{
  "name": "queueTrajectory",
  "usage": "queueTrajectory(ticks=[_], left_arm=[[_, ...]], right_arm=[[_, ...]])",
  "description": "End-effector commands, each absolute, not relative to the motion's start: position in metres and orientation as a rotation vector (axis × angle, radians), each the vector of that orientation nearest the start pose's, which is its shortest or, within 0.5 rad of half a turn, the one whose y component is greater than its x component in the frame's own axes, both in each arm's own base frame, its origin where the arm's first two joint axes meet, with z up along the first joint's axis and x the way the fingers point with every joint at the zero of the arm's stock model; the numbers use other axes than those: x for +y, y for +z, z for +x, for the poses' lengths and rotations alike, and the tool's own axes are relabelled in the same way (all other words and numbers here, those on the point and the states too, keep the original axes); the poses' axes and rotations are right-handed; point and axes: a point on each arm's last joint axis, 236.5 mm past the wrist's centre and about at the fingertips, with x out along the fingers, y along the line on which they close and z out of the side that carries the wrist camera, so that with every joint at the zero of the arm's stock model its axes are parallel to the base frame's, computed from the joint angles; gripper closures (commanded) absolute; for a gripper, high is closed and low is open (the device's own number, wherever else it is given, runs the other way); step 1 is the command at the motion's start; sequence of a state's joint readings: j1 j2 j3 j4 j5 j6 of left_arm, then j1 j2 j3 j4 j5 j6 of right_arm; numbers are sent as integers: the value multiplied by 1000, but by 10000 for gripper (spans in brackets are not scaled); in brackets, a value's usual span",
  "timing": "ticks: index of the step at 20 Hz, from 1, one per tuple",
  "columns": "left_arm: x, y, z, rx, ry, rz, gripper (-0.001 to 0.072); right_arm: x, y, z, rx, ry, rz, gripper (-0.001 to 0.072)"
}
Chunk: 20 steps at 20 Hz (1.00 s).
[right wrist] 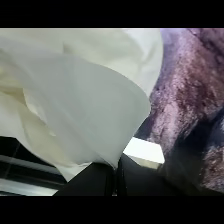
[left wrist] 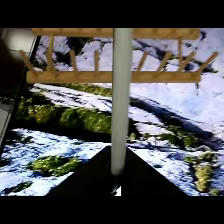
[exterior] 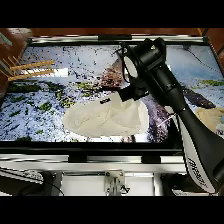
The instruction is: Fold the shirts.
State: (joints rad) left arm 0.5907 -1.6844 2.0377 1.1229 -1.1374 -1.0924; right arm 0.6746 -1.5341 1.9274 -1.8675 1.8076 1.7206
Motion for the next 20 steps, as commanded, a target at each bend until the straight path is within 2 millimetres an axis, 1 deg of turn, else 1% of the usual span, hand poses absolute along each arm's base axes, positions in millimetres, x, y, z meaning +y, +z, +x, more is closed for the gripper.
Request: queueTrajectory(ticks=[1,3,5,8,10,11,12,13,16,17,20], left_arm=[[153,240,497,667,-67,-78,655],[96,251,477,722,-180,-26,656],[32,264,451,763,-309,23,656],[-40,273,407,795,-415,121,657],[-91,274,371,799,-516,176,657],[-110,272,351,806,-544,212,657],[-123,269,332,813,-563,247,657],[-132,265,312,821,-577,288,657],[-151,239,254,880,-640,318,657],[-155,225,235,915,-663,326,657],[-147,176,188,1025,-664,388,657]], right_arm=[[166,169,359,1213,109,-533,630],[150,177,362,1208,85,-498,630],[135,181,365,1213,80,-476,630],[119,181,370,1229,91,-461,630],[108,181,376,1224,87,-463,630],[105,181,381,1215,86,-447,630],[101,181,384,1211,87,-431,630],[97,182,387,1208,84,-423,630],[83,183,398,1188,69,-386,630],[79,184,403,1173,62,-375,630],[72,185,409,1160,57,-361,630]])
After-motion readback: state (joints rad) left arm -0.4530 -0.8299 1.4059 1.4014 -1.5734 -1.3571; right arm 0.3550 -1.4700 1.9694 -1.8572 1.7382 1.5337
